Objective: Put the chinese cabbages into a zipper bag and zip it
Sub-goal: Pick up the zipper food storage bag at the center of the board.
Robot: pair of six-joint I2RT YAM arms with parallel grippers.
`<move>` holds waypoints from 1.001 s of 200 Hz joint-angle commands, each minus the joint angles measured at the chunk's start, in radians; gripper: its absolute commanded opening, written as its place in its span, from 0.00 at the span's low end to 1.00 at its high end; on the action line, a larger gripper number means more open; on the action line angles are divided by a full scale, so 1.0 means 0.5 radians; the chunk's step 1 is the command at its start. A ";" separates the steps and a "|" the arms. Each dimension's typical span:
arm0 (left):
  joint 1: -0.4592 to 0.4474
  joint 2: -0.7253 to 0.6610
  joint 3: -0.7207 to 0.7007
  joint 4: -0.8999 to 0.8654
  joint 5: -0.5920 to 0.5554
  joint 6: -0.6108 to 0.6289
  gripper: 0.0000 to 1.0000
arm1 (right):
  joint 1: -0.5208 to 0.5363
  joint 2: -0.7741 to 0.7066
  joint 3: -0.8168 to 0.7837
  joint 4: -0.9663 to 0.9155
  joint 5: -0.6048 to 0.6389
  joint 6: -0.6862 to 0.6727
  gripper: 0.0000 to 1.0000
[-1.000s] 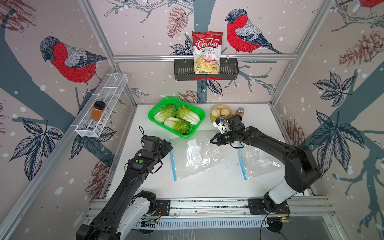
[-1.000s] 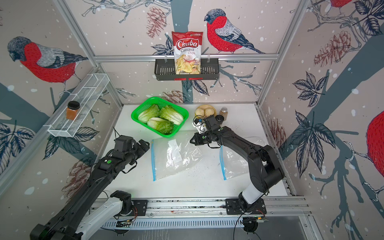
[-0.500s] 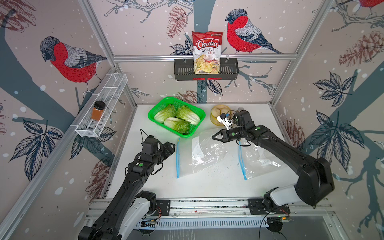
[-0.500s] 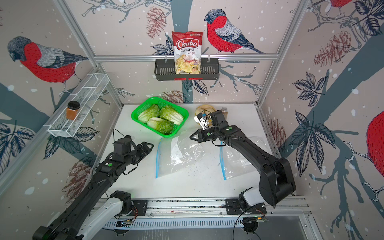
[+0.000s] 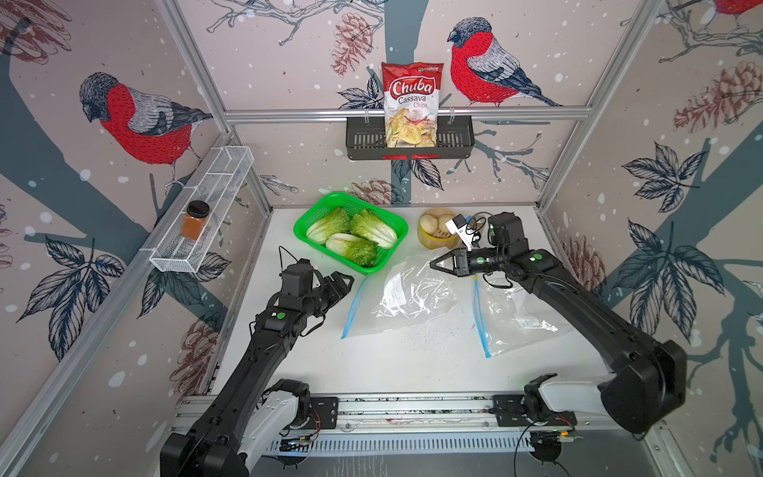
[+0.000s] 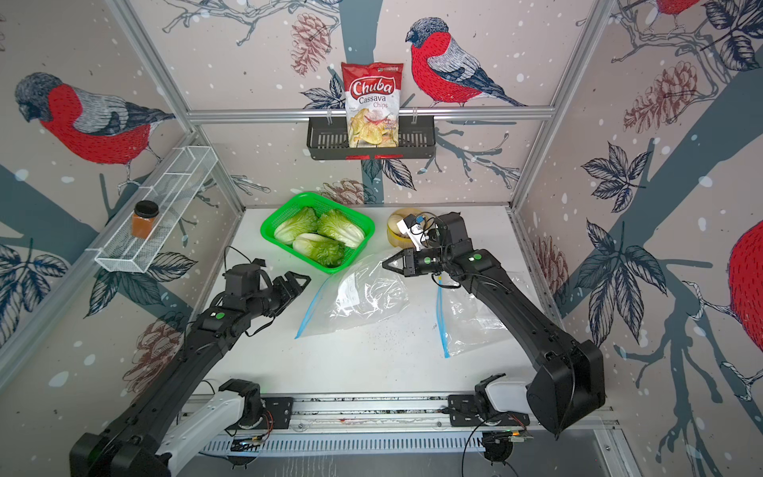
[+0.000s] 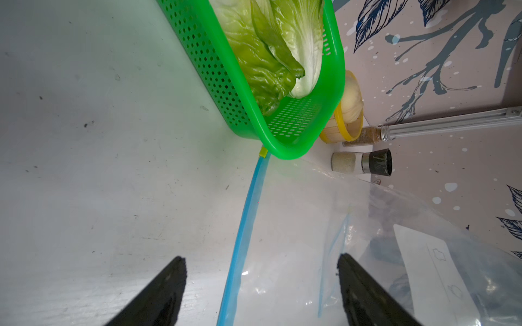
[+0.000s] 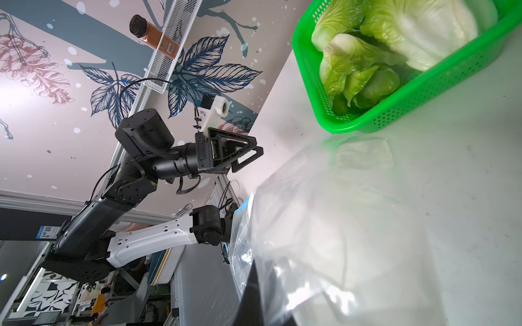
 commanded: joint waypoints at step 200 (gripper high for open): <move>-0.035 0.112 0.002 0.546 0.741 -0.133 0.68 | -0.081 -0.199 -0.106 0.366 -0.049 0.185 0.00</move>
